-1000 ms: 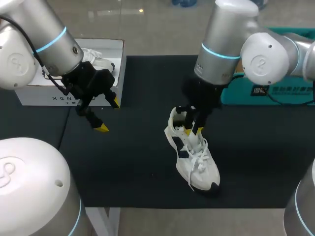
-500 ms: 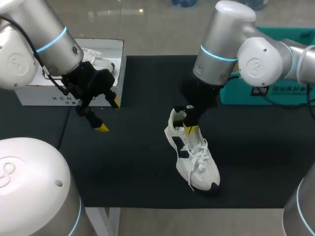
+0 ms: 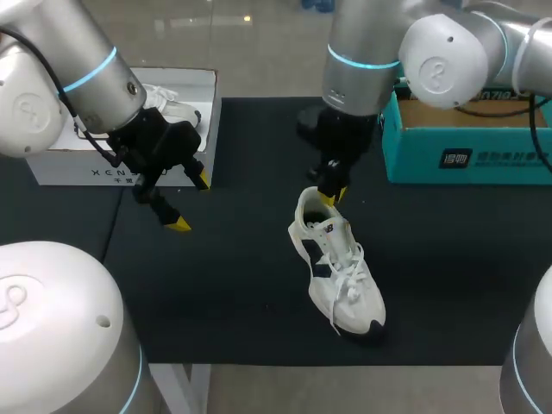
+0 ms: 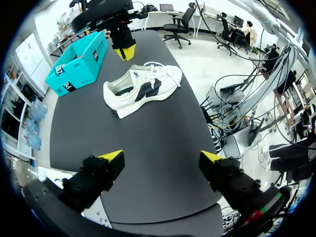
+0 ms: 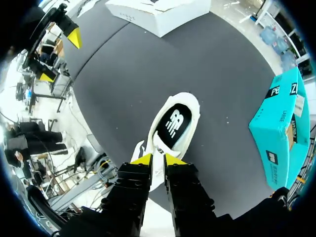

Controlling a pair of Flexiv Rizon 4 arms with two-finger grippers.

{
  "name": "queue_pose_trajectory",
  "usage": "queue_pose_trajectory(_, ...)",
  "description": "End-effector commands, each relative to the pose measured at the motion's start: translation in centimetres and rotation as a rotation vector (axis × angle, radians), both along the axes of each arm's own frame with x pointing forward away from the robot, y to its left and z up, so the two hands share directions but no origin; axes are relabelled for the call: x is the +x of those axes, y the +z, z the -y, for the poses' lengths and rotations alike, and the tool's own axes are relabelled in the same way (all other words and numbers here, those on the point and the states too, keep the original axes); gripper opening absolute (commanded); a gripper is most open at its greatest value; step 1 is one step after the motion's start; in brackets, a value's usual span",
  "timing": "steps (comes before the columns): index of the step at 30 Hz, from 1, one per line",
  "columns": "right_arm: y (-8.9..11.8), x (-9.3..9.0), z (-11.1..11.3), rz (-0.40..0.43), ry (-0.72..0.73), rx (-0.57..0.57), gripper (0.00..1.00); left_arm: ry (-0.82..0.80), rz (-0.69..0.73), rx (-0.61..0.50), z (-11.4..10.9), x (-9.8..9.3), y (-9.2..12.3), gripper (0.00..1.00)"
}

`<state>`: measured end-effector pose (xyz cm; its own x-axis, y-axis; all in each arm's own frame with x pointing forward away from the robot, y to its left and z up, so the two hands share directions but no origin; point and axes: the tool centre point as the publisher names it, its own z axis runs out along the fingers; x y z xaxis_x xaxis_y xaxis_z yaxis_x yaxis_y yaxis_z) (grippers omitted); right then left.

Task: Take the shoe out of the shoebox, open the shoe tongue, remove and reinsert the insole, then place the shoe into the shoebox

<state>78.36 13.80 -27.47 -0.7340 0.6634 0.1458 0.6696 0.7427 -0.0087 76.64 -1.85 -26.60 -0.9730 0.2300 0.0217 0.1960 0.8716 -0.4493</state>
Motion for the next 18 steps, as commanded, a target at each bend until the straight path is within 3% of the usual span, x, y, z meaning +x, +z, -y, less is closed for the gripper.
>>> queue_pose_trajectory(1, 0.35, 0.41, -1.18, 0.008, 0.064, -0.099, 1.0, -0.001, 0.0, 0.002, 0.0, 0.02, 0.0, 1.0)
queue_pose_trajectory(13, 0.35, 0.41, -1.18, 0.008, 0.064, -0.099, 1.0, -0.001, 0.0, 0.002, 0.0, 0.02, 0.0, 1.0)
queue_pose_trajectory(18, -0.15, 1.12, -0.74, 0.157, 0.314, -0.04, 1.0, -0.001, 0.0, 0.002, 0.0, 0.02, 0.0, 1.0)
